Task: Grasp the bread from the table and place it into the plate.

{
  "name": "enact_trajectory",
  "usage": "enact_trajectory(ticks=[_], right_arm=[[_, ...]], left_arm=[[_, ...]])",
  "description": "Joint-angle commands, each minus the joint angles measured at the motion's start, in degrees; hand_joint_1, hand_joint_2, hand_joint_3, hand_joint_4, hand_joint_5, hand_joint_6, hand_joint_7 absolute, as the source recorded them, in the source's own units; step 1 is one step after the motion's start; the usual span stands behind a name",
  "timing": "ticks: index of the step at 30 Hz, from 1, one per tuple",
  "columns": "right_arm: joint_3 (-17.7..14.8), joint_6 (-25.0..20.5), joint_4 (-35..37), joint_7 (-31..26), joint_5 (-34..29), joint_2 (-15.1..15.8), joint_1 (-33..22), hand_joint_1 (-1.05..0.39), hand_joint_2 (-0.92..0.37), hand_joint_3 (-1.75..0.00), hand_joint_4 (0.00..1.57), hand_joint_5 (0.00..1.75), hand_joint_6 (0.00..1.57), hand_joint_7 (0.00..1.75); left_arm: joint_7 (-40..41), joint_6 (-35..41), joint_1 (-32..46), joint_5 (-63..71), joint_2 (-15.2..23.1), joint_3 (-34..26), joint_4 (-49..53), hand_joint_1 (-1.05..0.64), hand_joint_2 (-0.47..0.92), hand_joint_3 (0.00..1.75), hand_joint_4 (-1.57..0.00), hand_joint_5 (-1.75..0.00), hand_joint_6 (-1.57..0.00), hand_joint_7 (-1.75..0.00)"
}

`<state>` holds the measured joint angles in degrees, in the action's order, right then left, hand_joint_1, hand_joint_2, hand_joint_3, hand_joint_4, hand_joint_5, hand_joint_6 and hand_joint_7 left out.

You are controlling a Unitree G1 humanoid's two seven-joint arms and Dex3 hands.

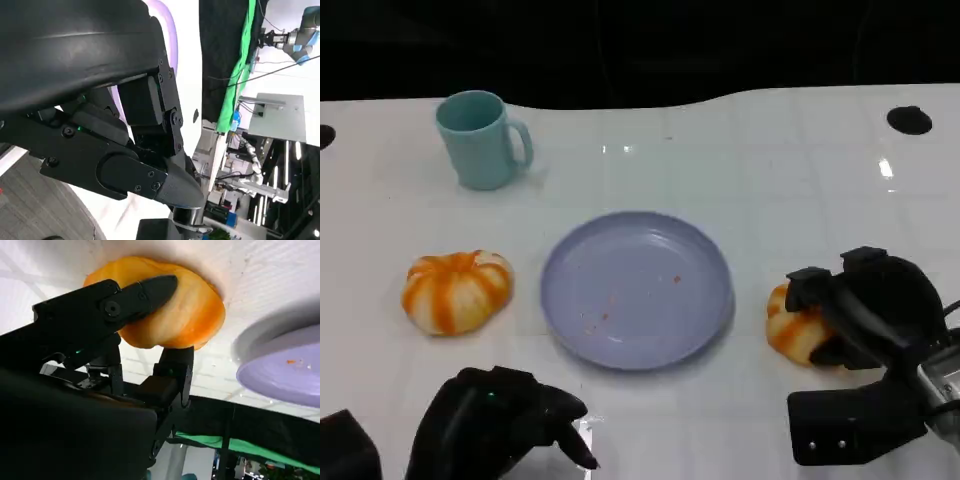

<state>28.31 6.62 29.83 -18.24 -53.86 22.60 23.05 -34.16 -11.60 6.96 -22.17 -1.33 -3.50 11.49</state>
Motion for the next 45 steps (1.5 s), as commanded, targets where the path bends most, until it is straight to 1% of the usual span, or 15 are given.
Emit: enact_trajectory(ticks=[1, 3, 5, 8, 10, 12, 14, 16, 19, 22, 28, 32, 36, 42, 45], right_arm=[[-1.63, 2.24, -0.22, -3.49, 2.32, -0.05, 0.32, -0.19, -0.56, -0.72, 0.92, 1.75, 0.78, 1.48], [-2.03, 3.13, -0.87, -4.35, 2.90, -0.05, 0.14, -0.16, -0.47, -0.86, 0.93, 1.75, 0.74, 1.61], [-2.18, 3.11, -1.45, -4.70, 2.96, -0.07, 0.10, -0.16, -0.43, -0.93, 0.91, 1.75, 0.73, 1.65], [-2.83, 3.57, -2.72, -5.73, 3.75, -0.55, -0.01, -0.15, -0.37, -1.07, 0.92, 1.75, 0.79, 1.57], [-3.29, 3.95, -3.31, -6.08, 4.50, -0.90, -0.04, -0.16, -0.34, -1.16, 0.92, 1.75, 0.80, 1.58], [-4.13, 4.61, -4.29, -6.13, 5.73, -1.36, 0.05, -0.13, -0.30, -1.22, 0.92, 1.75, 0.75, 1.69], [-4.84, 4.85, -5.48, -5.95, 6.47, -1.64, 0.27, -0.13, -0.30, -1.24, 0.93, 1.75, 0.74, 1.73], [-5.57, 5.17, -6.88, -5.69, 7.33, -1.92, 0.47, -0.14, -0.33, -1.26, 0.94, 1.75, 0.74, 1.73], [-6.32, 6.26, -8.71, -5.52, 8.53, -2.31, 0.97, -0.15, -0.37, -1.22, 0.94, 1.75, 0.73, 1.74], [-6.77, 8.08, -9.77, -5.32, 9.91, -3.47, 1.91, -0.16, -0.33, -1.25, 0.97, 1.75, 0.76, 1.67], [-6.49, 9.28, -9.31, -3.92, 11.62, -6.86, 3.68, -0.16, -0.30, -1.29, 1.00, 1.75, 0.81, 1.66], [-5.62, 9.99, -7.76, -1.47, 12.79, -9.61, 6.09, -0.16, -0.28, -1.38, 1.01, 1.75, 0.79, 1.69], [-5.36, 10.22, -5.01, 2.18, 14.82, -12.17, 8.34, -0.14, -0.26, -1.39, 1.01, 1.75, 0.78, 1.69], [-4.79, 10.56, 1.28, 4.07, 15.97, -15.78, 11.60, -0.12, -0.24, -1.38, 1.01, 1.75, 0.78, 1.70], [-4.12, 11.21, 5.83, 3.96, 16.11, -17.38, 13.41, -0.11, -0.27, -1.34, 1.00, 1.75, 0.76, 1.71]], left_arm=[[0.39, -0.55, 0.38, 0.65, 0.75, 0.01, 0.00, -0.94, 0.88, 0.00, -1.31, -0.79, -1.56, 0.00], [0.29, -0.20, 0.53, 0.47, 0.83, 0.03, -0.33, -0.94, 0.88, 0.00, -1.31, -0.79, -1.56, 0.00], [0.13, 0.06, 0.55, 0.18, 0.82, 0.02, -0.43, -0.94, 0.87, 0.00, -1.31, -0.79, -1.56, 0.00], [-0.10, 0.45, 0.65, -0.29, 0.81, 0.03, -0.81, -0.92, 0.86, 0.00, -1.30, -0.79, -1.55, 0.00], [-0.09, 0.28, 0.66, -0.20, 0.80, 0.02, -0.72, -0.91, 0.86, 0.00, -1.30, -0.79, -1.55, 0.00], [0.08, 0.02, 0.68, 0.13, 0.85, 0.04, -0.61, -0.93, 0.87, 0.01, -1.30, -0.79, -1.55, 0.00], [0.11, -0.12, 0.61, 0.26, 0.87, 0.05, -0.44, -0.93, 0.87, 0.01, -1.30, -0.79, -1.55, 0.00], [0.03, -0.09, 0.51, 0.17, 0.84, 0.04, -0.26, -0.94, 0.87, 0.00, -1.30, -0.79, -1.55, 0.00], [-0.03, -0.10, 0.45, 0.07, 0.73, 0.05, -0.06, -0.94, 0.87, 0.00, -1.30, -0.79, -1.56, 0.00], [0.06, -0.21, 0.38, 0.19, 0.55, 0.16, 0.16, -0.94, 0.87, 0.00, -1.31, -0.79, -1.56, -0.01], [0.05, -0.89, 0.27, 0.22, 0.30, 0.42, 0.59, -0.93, 0.87, 0.00, -1.31, -0.80, -1.56, 0.00], [-0.09, -0.34, 0.34, -0.31, 0.14, 0.51, 0.38, -0.92, 0.86, 0.00, -1.30, -0.81, -1.56, 0.00], [-0.06, -0.77, 0.41, -0.03, 0.04, 0.58, 0.55, -0.92, 0.86, 0.00, -1.30, -0.81, -1.56, 0.00], [-0.43, -1.17, 0.47, 0.11, 0.25, 0.61, 0.65, -0.92, 0.87, 0.00, -1.30, -0.81, -1.56, 0.00], [-0.48, -1.23, 0.61, 0.06, 0.26, 0.65, 0.52, -0.92, 0.87, 0.00, -1.30, -0.81, -1.56, 0.00]])
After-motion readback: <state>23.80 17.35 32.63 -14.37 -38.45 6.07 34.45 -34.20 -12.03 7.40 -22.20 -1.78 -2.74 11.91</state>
